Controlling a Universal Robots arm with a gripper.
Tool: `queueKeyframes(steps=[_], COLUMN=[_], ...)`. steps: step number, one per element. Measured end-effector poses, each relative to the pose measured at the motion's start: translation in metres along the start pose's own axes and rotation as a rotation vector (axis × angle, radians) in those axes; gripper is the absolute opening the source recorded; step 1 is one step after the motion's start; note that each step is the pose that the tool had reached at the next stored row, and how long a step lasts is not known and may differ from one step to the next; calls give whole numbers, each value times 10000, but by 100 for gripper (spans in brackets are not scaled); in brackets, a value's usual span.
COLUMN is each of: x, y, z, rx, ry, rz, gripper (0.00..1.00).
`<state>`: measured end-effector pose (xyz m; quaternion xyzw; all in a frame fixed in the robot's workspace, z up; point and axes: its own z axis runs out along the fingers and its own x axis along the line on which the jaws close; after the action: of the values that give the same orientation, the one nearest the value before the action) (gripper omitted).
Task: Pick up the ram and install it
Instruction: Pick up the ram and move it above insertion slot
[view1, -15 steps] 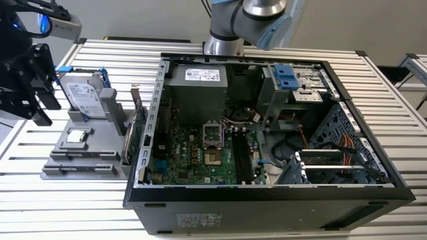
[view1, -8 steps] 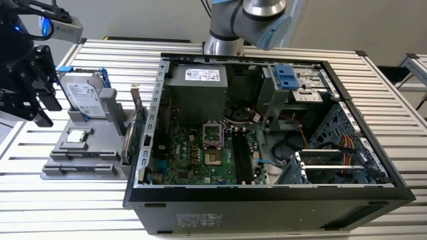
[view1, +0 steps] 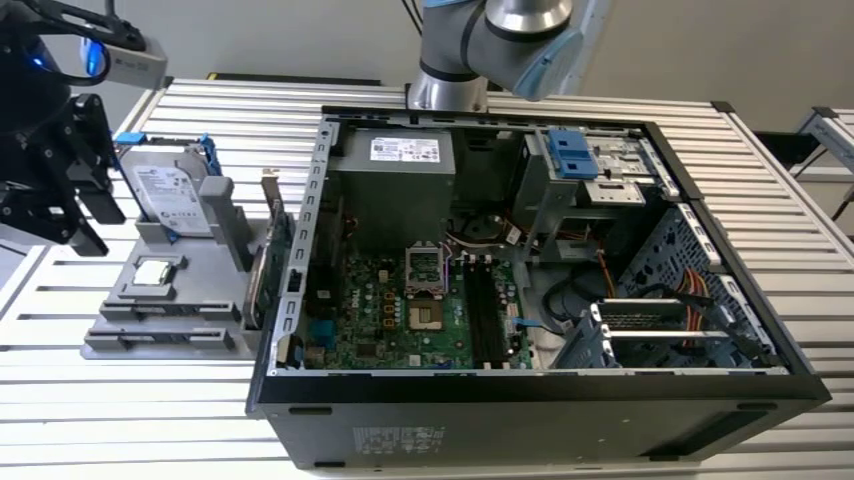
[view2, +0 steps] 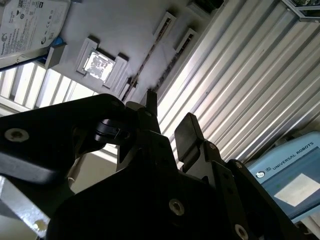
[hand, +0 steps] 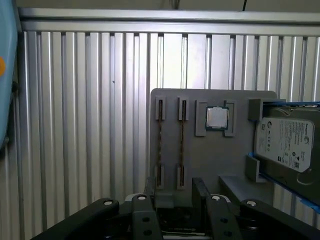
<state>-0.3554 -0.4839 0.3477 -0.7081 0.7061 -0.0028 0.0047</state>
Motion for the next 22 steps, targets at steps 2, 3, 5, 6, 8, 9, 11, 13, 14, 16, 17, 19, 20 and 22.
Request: queueKeyframes(steps=[2, 3, 5, 6, 8, 9, 11, 13, 14, 16, 17, 19, 20, 22], x=[0, -1, -1, -1, -1, -1, -1, -1, -2, -2, -2, -2, -2, -3], y=[0, 0, 0, 0, 0, 0, 0, 0, 0, 0, 0, 1, 0, 1], z=[7, 10, 15, 18, 24, 27, 33, 39, 42, 48, 52, 58, 61, 68], rx=[0, 0, 0, 0, 0, 0, 0, 0, 0, 0, 1, 0, 0, 0], ry=[2, 3, 5, 7, 11, 12, 16, 19, 20, 22, 23, 25, 26, 27], rz=[0, 0, 0, 0, 0, 0, 0, -1, 0, 0, 0, 0, -1, 0], gripper=[100, 100, 100, 100, 100, 100, 100, 100, 100, 100, 100, 100, 100, 100])
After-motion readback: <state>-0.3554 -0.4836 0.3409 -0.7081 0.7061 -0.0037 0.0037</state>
